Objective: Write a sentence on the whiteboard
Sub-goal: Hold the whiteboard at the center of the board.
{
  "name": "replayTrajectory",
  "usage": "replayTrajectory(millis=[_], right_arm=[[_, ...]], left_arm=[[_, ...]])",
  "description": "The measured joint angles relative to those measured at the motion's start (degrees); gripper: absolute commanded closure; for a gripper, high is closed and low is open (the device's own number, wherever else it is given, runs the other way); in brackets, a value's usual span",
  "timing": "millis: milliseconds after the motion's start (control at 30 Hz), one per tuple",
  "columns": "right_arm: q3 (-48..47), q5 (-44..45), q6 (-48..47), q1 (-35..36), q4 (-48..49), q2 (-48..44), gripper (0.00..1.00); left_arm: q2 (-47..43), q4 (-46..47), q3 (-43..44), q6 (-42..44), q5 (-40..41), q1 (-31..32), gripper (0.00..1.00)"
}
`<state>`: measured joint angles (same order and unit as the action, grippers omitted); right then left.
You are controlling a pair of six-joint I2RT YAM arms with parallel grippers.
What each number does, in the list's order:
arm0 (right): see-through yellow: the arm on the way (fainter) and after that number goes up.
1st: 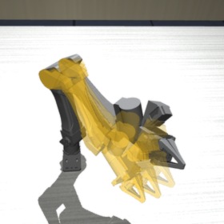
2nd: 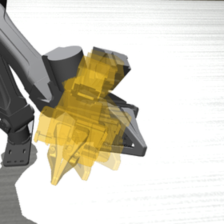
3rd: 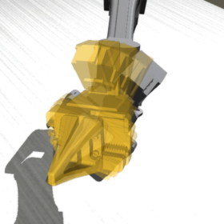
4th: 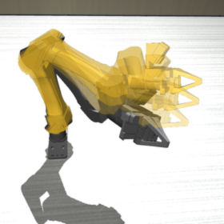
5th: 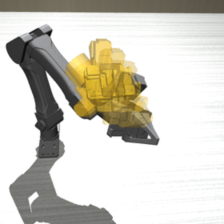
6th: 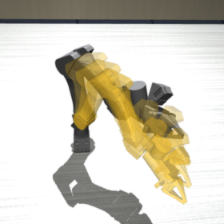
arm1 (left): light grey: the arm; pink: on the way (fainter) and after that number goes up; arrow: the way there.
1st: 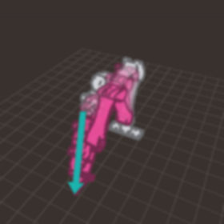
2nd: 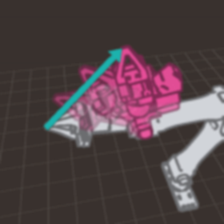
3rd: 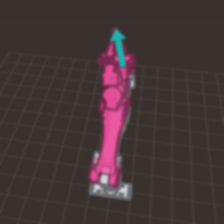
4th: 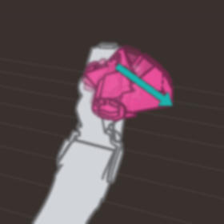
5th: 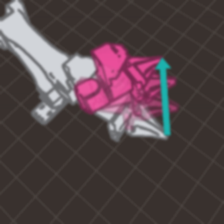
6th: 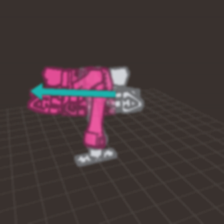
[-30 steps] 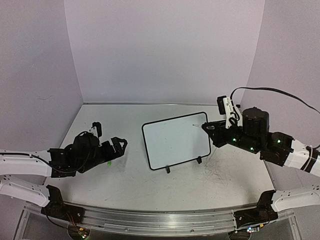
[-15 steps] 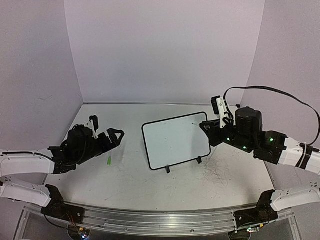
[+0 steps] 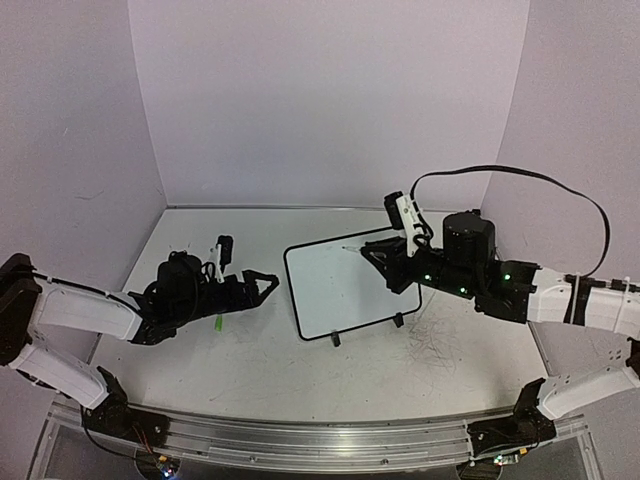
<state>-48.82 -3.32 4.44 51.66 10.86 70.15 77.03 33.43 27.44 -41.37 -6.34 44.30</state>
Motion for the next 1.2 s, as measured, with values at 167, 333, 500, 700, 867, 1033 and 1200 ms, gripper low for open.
replayTrajectory(millis=[167,333,500,700,867,1033,1200], right_arm=[[1.06,1.15,-0.45,1.28,3.57,3.33,1.0],[4.57,1.63,-0.77,1.66,7.99,3.11,1.0],[8.4,3.05,-0.59,1.66,11.26,0.52,1.0],[10.61,7.18,-0.1,1.66,13.87,-2.68,1.0],[11.67,7.83,-0.22,1.66,15.34,-4.15,1.0],[11.67,7.75,-0.4,1.66,15.68,-3.79,1.0],[11.32,7.31,-0.39,1.66,15.21,-1.33,1.0]], left_arm=[[2.08,3.9,0.64,-0.13,-2.3,-0.19,0.09],[2.87,5.72,0.66,-0.15,-4.88,-1.26,0.08],[2.87,7.42,0.66,-0.17,-6.79,-2.32,0.07],[4.48,9.31,0.77,-0.36,-7.54,-2.37,0.16],[6.66,9.94,1.68,0.0,-7.61,-2.37,0.25],[9.33,11.24,4.25,1.21,-9.09,-2.37,0.33],[12.16,13.33,6.09,1.99,-11.05,-2.37,0.37]])
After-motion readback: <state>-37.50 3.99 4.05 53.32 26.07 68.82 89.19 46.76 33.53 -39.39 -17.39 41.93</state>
